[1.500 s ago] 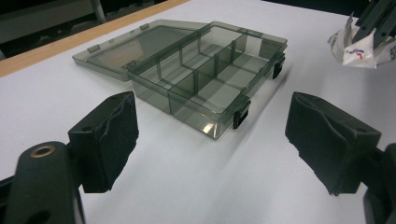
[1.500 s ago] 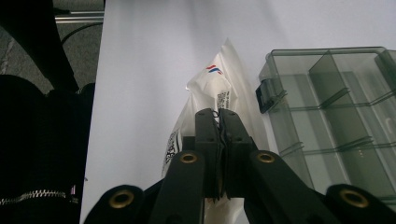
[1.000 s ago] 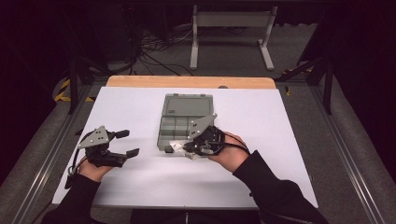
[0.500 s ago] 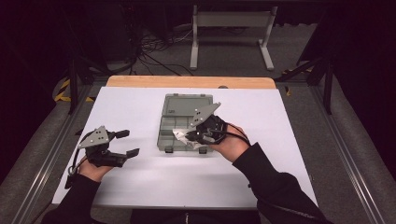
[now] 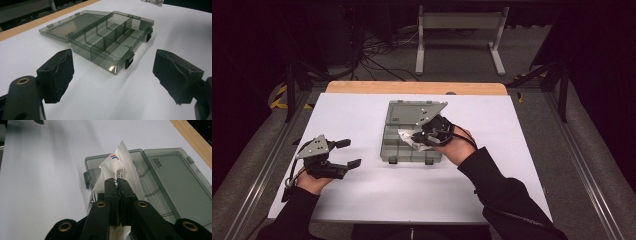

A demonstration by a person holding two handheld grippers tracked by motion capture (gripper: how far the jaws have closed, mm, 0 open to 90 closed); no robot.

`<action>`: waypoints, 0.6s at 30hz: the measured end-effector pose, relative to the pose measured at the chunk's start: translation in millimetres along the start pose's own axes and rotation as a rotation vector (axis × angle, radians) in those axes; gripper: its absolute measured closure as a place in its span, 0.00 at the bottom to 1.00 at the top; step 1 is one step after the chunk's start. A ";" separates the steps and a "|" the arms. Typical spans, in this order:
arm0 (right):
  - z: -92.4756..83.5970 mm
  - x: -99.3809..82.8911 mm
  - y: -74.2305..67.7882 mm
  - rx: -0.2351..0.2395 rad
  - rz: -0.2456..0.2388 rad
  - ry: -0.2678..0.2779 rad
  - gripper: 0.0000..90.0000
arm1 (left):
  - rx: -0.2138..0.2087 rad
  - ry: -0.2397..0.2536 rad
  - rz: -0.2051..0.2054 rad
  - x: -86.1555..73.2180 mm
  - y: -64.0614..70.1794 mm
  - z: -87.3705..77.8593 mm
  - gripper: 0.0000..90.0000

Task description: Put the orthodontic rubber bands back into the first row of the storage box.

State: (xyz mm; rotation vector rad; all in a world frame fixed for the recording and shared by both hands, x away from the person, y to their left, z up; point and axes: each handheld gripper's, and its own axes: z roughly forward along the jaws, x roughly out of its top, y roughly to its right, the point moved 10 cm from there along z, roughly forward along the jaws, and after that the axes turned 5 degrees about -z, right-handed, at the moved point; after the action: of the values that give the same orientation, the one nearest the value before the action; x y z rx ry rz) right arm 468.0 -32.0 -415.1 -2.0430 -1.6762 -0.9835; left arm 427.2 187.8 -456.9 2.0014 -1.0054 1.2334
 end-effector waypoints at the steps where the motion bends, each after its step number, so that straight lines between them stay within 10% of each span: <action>1: 1.0 -0.4 1.7 -0.002 0.004 0.001 0.97 | 0.000 0.000 0.000 0.0 0.1 0.0 0.20; 18: 17.9 -6.7 33.3 -0.037 0.059 -0.010 0.97 | 0.000 -0.001 0.001 -0.3 -1.0 0.1 0.20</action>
State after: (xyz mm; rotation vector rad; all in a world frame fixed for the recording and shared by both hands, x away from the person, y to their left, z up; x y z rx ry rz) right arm 504.6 -34.2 -426.6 -2.1114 -1.6042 -0.9935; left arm 428.0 188.4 -457.2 2.0016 -1.0073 1.2329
